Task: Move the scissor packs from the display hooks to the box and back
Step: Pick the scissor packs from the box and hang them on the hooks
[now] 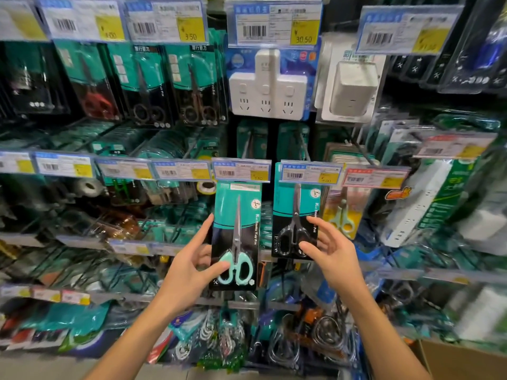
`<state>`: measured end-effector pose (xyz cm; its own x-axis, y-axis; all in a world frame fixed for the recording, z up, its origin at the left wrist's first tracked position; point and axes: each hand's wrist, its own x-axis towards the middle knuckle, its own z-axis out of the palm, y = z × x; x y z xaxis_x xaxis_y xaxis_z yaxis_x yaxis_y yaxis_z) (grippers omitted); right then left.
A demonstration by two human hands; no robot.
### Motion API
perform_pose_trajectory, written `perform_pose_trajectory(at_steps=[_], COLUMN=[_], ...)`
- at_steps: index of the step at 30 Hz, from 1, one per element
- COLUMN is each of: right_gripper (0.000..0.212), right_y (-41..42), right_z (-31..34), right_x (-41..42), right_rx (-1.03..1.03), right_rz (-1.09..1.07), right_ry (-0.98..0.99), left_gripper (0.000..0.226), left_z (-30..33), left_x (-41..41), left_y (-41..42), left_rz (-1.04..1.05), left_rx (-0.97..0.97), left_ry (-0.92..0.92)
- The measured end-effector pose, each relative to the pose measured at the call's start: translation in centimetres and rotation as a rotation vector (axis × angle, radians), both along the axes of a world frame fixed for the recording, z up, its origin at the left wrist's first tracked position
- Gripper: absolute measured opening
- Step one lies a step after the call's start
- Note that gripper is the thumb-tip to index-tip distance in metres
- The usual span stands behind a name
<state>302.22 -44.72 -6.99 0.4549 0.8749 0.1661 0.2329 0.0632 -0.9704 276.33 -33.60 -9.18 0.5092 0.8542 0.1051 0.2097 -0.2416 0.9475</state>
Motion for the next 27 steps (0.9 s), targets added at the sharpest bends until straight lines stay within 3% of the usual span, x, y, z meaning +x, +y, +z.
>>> perform_pose_trajectory(at_steps=[10,27], right_gripper=[0.046,0.046], right_y=[0.4,7.4], right_z=[-0.8,-3.2], right_x=[1.1,4.1], right_rx=[0.007,0.054], right_rz=[0.014,-0.039], right_ry=[0.006,0.027], left_gripper=[0.068,0.067], left_z=[0.7,1.7], left_x=[0.2,1.5], left_y=[0.2,2.3], left_rz=[0.001,-0.033], left_rx=[0.091,0.143], left_ry=[0.059,0.126])
